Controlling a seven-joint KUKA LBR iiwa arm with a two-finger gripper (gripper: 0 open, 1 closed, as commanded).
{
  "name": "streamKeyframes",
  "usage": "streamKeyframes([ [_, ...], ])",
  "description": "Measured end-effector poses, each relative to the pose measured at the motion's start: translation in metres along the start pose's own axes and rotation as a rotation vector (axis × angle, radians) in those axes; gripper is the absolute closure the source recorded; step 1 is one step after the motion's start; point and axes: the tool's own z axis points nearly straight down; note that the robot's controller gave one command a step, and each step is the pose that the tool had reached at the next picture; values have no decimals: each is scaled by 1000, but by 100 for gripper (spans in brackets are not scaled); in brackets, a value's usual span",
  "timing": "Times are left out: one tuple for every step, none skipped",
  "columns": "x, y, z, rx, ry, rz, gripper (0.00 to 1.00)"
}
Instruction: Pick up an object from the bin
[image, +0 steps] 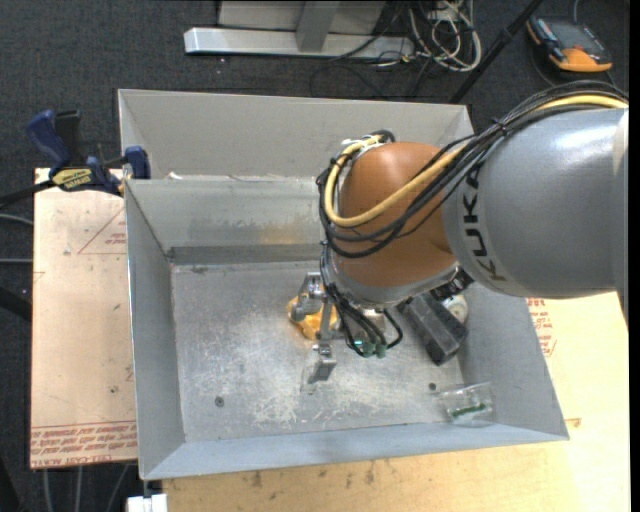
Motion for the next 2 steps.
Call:
streamKeyframes([
  [-2, -1, -4, -1, -8, 3, 0],
  [-51, -40, 29, -4, -15, 42, 0],
])
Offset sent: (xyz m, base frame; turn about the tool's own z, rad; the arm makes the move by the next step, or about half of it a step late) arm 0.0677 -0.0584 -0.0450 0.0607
